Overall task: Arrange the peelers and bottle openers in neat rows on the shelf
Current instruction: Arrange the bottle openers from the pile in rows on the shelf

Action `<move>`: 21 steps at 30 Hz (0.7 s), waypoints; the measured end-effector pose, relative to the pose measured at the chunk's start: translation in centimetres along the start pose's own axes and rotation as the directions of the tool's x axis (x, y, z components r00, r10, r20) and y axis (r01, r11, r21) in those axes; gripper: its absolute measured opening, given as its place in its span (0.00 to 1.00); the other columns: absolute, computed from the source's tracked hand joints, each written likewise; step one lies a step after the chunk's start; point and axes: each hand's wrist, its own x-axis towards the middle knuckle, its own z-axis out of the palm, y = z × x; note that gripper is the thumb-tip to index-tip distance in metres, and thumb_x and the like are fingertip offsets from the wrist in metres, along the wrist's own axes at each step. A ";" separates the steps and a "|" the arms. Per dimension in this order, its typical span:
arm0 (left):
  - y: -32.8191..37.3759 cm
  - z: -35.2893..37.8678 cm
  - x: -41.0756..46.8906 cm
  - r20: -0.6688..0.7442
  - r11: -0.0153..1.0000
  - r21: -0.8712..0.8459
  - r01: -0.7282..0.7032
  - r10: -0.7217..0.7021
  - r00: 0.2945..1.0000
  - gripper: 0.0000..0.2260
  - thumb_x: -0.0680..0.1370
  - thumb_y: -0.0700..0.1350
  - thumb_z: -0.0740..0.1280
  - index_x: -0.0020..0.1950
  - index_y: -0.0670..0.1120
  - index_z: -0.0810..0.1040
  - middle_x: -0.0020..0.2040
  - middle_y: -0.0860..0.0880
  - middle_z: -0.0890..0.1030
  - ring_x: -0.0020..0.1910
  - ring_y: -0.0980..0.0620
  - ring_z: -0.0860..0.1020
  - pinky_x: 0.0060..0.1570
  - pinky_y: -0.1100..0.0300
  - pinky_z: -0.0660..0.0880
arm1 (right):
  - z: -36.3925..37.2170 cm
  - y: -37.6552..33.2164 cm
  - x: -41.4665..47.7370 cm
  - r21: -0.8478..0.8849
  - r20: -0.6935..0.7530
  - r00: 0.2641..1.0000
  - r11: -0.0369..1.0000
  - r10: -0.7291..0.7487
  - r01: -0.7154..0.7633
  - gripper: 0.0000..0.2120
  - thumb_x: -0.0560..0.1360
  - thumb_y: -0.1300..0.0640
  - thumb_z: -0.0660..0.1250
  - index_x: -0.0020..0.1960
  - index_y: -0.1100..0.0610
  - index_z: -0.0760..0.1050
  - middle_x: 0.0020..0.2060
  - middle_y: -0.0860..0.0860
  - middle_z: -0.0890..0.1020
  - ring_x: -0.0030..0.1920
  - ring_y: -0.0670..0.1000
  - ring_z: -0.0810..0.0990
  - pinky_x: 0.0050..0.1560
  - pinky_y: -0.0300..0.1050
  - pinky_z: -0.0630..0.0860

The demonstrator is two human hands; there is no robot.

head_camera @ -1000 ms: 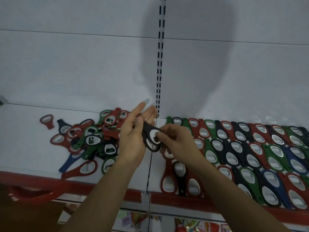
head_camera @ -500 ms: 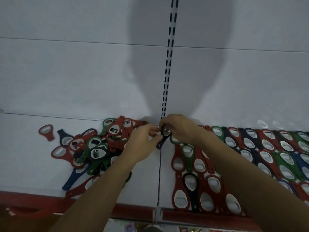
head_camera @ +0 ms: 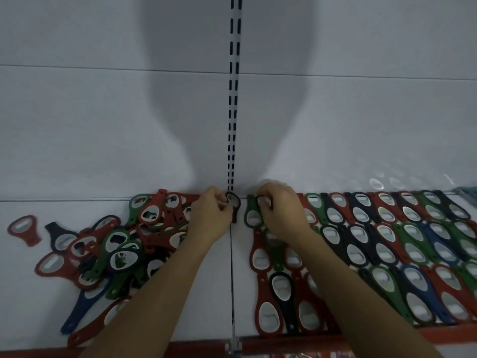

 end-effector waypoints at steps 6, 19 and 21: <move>-0.1 1.0 -0.1 0.078 0.980 0.173 -0.095 0.082 0.994 0.04 0.79 0.43 0.72 0.51 0.46 0.78 0.40 0.53 0.81 0.38 0.54 0.80 0.42 0.57 0.80 | 1.9 1.5 -1.8 -0.278 0.064 0.996 0.960 0.062 -0.042 0.18 0.82 0.50 0.59 0.71 0.46 0.69 0.67 0.49 0.70 0.68 0.54 0.66 0.67 0.56 0.68; 0.1 1.0 -0.2 0.085 0.987 0.113 -0.114 0.104 0.991 0.08 0.80 0.42 0.70 0.58 0.47 0.82 0.47 0.53 0.83 0.40 0.61 0.78 0.42 0.69 0.73 | 2.4 1.7 -1.9 -0.310 0.035 0.997 0.950 0.064 -0.050 0.17 0.83 0.48 0.56 0.70 0.46 0.70 0.68 0.49 0.70 0.70 0.54 0.66 0.69 0.57 0.65; 0.8 0.3 -0.3 0.018 0.992 -0.058 -0.116 0.117 0.993 0.06 0.81 0.41 0.67 0.55 0.49 0.82 0.43 0.56 0.81 0.36 0.61 0.78 0.36 0.71 0.72 | 1.7 0.9 -2.0 -0.278 0.015 0.999 0.960 0.039 -0.033 0.17 0.83 0.48 0.57 0.71 0.46 0.69 0.69 0.49 0.69 0.69 0.53 0.66 0.68 0.57 0.66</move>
